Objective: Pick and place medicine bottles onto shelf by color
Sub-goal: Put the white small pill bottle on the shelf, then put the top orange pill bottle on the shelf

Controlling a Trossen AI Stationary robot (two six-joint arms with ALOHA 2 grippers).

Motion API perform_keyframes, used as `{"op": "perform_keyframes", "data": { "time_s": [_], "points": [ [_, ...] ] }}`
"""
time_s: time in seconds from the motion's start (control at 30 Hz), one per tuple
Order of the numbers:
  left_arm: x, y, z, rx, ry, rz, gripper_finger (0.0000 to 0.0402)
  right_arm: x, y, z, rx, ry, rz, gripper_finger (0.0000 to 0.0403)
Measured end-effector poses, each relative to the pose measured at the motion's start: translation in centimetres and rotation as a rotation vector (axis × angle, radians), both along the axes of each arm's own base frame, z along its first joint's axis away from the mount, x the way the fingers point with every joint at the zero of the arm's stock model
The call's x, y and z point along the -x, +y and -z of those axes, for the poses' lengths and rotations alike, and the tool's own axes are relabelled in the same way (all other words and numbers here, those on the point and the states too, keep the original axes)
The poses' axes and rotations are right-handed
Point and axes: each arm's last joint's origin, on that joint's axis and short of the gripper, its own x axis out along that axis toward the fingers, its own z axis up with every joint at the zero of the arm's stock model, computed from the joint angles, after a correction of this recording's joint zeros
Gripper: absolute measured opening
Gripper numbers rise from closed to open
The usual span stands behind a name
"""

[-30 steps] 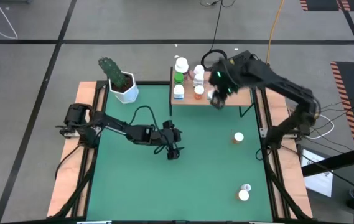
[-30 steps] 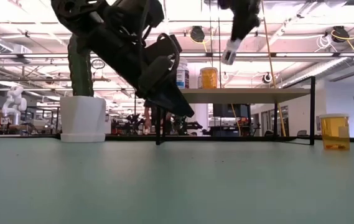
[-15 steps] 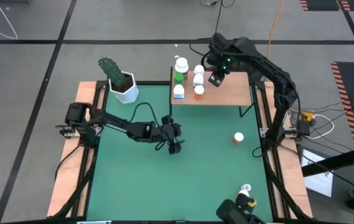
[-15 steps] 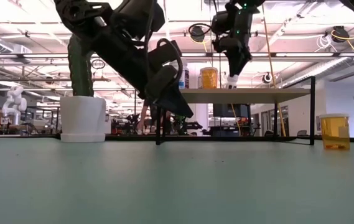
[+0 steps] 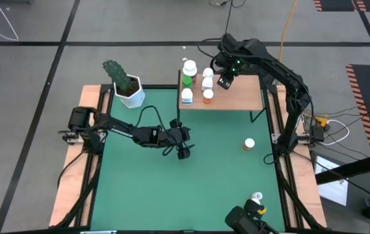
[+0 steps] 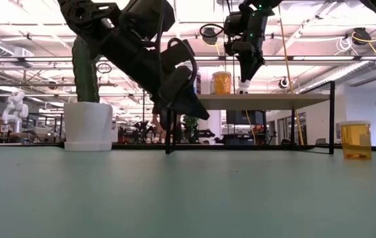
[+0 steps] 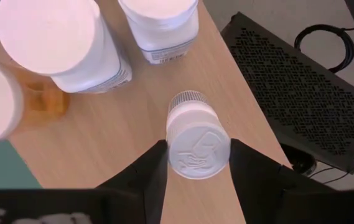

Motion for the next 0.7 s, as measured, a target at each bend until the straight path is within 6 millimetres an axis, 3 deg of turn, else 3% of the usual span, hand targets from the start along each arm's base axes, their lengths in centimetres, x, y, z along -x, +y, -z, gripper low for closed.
{"op": "perform_keyframes", "data": {
  "time_s": [0.47,0.57,0.7],
  "points": [
    [0.1,0.0,0.2,-0.006,0.025,0.004,0.0372,0.1,0.1,-0.3,0.003,-0.027,0.069,0.0244],
    [0.1,0.3,0.2,-0.02,0.033,0.005,0.0372,0.5,1.2,-1.3,0.005,-0.031,0.069,0.0246],
    [0.2,1.1,0.2,-0.033,0.039,-0.006,0.0372,1.4,4.5,-2.8,0.028,-0.079,0.044,0.0241]
  ]
}}
